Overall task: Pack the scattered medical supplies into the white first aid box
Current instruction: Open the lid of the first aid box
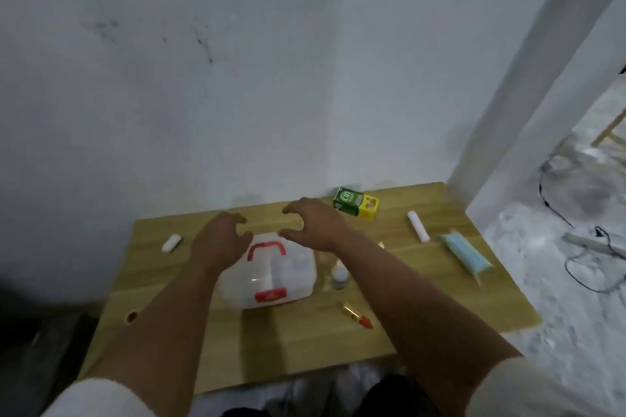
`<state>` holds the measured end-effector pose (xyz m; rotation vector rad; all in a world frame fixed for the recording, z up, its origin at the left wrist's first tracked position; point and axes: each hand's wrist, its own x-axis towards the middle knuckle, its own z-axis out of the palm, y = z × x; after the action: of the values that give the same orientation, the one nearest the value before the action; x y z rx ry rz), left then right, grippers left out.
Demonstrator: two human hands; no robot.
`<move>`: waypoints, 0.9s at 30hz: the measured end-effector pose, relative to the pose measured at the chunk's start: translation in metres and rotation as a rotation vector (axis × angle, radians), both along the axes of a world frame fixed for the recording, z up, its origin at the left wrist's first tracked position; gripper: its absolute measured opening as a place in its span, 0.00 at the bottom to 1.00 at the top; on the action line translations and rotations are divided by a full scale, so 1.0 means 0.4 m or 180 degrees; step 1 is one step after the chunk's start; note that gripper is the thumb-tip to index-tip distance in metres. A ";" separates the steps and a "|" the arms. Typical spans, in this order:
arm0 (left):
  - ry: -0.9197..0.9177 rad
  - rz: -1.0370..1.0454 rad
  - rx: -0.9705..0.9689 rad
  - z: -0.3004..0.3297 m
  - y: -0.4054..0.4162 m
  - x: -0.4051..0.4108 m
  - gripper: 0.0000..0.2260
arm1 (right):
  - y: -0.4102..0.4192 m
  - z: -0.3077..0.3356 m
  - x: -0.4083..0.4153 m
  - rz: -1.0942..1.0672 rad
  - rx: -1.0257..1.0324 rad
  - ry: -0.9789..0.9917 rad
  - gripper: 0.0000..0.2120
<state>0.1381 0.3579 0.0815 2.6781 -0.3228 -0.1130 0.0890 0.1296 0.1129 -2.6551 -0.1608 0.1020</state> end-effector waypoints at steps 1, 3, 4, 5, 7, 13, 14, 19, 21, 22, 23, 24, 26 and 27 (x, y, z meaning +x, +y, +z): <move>0.0061 0.0023 -0.0092 -0.033 0.048 -0.004 0.20 | 0.044 -0.013 0.013 0.0235 -0.0118 0.0142 0.33; 0.0146 0.0088 -0.0301 -0.106 0.114 -0.017 0.22 | 0.121 -0.049 0.022 0.0523 -0.0409 0.0370 0.43; 0.0171 0.0124 -0.0456 -0.143 0.129 -0.031 0.24 | 0.151 -0.072 0.018 0.0637 -0.0629 0.0408 0.47; 0.0173 0.0180 -0.0651 -0.179 0.134 -0.044 0.25 | 0.173 -0.101 0.010 0.0718 -0.0894 0.0385 0.49; 0.0093 0.0371 -0.1111 -0.233 0.121 -0.069 0.26 | 0.199 -0.154 -0.010 0.0731 -0.1328 0.0155 0.49; -0.0597 0.0351 -0.1760 -0.292 0.097 -0.135 0.24 | 0.215 -0.289 -0.139 0.0253 -0.1739 -0.0890 0.48; -0.0582 0.0262 -0.1695 -0.296 0.093 -0.151 0.24 | 0.216 -0.307 -0.162 0.0165 -0.1836 -0.1018 0.47; -0.0378 0.0260 -0.1691 -0.285 0.077 -0.199 0.25 | 0.212 -0.333 -0.209 0.0261 -0.1875 -0.1174 0.47; -0.0307 0.0330 -0.1758 -0.281 0.069 -0.207 0.25 | 0.207 -0.326 -0.218 0.0353 -0.1943 -0.1108 0.48; -0.0281 0.0361 -0.1768 -0.282 0.066 -0.213 0.25 | 0.203 -0.323 -0.222 0.0404 -0.1966 -0.1043 0.49; -0.0265 0.0373 -0.1755 -0.283 0.065 -0.216 0.26 | 0.199 -0.320 -0.224 0.0460 -0.1950 -0.0986 0.48; -0.0253 0.0366 -0.1725 -0.285 0.066 -0.216 0.26 | 0.193 -0.314 -0.227 0.0518 -0.1902 -0.0976 0.45; -0.0209 0.0319 -0.1672 -0.285 0.076 -0.209 0.28 | 0.169 -0.296 -0.227 0.0636 -0.1677 -0.1161 0.34; -0.0187 0.0287 -0.1661 -0.284 0.081 -0.206 0.28 | 0.154 -0.288 -0.226 0.0699 -0.1533 -0.1297 0.28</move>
<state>0.0556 0.3902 -0.0323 2.1756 -0.2125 0.0702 -0.0014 0.1911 -0.0023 -3.0958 -0.6318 -0.3794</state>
